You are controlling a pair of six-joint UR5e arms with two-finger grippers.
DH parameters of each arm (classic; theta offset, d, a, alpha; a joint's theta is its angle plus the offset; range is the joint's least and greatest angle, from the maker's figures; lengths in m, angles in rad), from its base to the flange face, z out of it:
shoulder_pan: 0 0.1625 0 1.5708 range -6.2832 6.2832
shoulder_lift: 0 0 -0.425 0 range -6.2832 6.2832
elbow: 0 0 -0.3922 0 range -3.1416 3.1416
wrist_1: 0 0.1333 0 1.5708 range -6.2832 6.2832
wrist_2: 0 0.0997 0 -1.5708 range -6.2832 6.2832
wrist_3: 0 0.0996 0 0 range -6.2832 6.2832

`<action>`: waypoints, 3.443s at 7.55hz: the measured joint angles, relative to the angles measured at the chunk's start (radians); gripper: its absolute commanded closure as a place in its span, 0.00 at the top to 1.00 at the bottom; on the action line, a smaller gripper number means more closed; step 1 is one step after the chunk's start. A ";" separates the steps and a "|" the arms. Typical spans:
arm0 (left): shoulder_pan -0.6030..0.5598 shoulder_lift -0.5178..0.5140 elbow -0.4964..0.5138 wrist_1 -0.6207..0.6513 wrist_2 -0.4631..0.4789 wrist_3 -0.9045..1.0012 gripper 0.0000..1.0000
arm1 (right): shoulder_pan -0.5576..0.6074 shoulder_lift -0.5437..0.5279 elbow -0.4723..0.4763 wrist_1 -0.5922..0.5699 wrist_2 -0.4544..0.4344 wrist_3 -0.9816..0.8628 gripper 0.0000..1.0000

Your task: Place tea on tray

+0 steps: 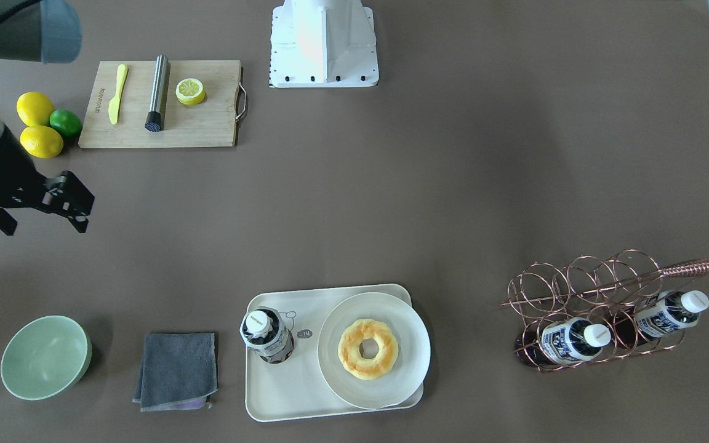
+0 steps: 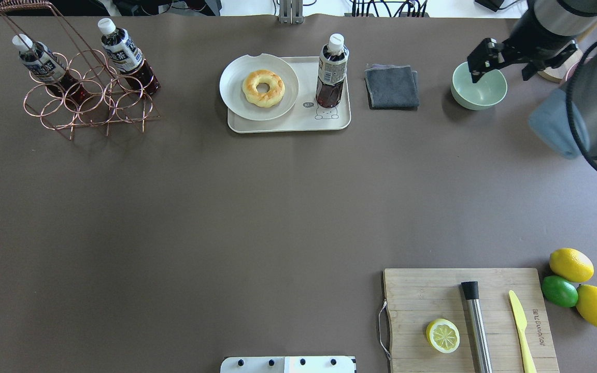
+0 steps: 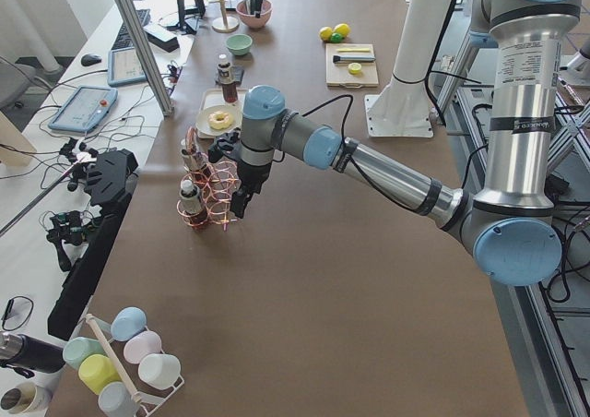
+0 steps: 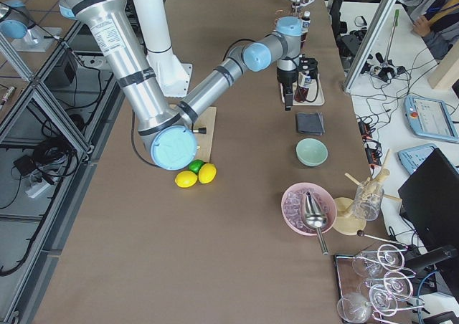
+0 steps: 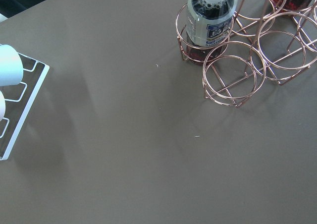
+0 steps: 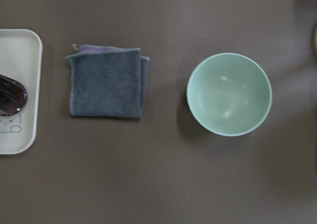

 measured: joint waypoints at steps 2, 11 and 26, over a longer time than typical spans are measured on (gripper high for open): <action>-0.021 0.004 0.023 0.000 -0.051 0.004 0.98 | 0.106 -0.212 0.076 0.005 0.042 -0.179 1.00; -0.255 0.055 0.289 -0.008 -0.168 0.326 0.98 | 0.573 -0.417 -0.266 0.011 0.162 -1.022 1.00; -0.315 0.166 0.316 -0.118 -0.179 0.289 0.98 | 0.576 -0.422 -0.252 0.011 0.186 -1.013 1.00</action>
